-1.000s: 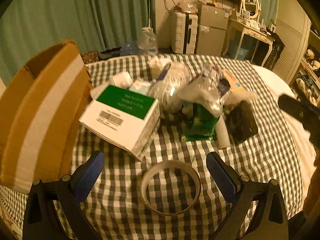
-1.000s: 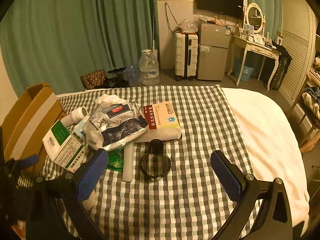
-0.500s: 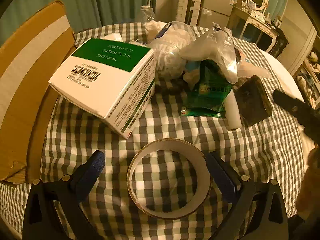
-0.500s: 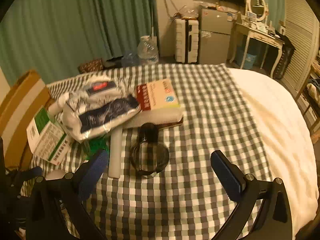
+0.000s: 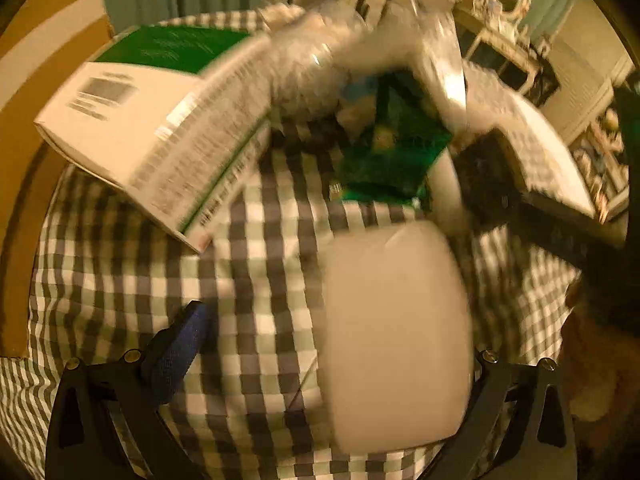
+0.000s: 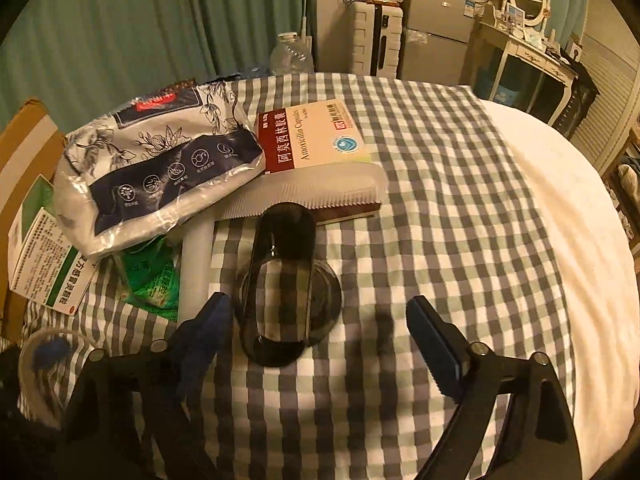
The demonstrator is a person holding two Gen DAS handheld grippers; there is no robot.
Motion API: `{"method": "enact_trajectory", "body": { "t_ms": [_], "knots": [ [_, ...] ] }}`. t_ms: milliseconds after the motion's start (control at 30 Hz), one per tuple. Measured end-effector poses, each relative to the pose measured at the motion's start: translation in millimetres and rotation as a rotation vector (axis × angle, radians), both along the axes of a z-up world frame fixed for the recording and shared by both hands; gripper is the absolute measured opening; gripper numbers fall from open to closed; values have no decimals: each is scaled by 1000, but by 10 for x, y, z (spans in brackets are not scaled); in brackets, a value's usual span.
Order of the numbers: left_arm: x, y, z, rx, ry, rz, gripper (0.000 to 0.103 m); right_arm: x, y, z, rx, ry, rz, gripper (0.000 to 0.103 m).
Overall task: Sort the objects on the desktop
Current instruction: 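Grasp the white tape roll with the left gripper while the right grasps the black oval object, then lift both held items and carry them toward the open cardboard box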
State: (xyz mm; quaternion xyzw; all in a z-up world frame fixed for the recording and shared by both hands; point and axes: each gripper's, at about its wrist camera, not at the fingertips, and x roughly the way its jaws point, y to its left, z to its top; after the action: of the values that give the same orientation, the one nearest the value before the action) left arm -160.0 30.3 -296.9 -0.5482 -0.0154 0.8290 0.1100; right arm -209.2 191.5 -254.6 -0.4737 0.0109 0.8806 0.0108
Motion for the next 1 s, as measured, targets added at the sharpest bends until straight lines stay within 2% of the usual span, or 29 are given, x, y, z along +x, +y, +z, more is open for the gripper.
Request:
{"method": "enact_trajectory", "body": {
  "t_ms": [67, 200, 267, 433, 533, 567, 733, 767, 1000],
  "knots": [
    [37, 30, 7, -26, 24, -13, 103, -43, -17, -45, -5, -11, 5, 82],
    [36, 5, -15, -25, 10, -8, 98, -77, -32, -105, -35, -24, 10, 76],
    [64, 10, 16, -34, 31, -20, 87, -69, -48, -122, -28, -20, 10, 75],
    [76, 178, 119, -39, 77, -78, 41, -38, -79, -128, -40, -18, 5, 62],
    [124, 196, 204, -46, 120, -91, 28, -40, -79, -123, -37, -14, 7, 61],
    [138, 206, 229, -42, 121, -93, 17, -43, -74, -112, -39, -15, 8, 61],
    [127, 235, 304, -45, 134, -102, 16, -30, 32, -65, -112, -22, -10, 61],
    [67, 356, 312, -47, 140, -103, 16, -20, 57, -51, -119, -23, -18, 61],
    [81, 265, 434, -53, 190, -87, 14, 62, 79, 131, -109, 24, -29, 61]
  ]
}}
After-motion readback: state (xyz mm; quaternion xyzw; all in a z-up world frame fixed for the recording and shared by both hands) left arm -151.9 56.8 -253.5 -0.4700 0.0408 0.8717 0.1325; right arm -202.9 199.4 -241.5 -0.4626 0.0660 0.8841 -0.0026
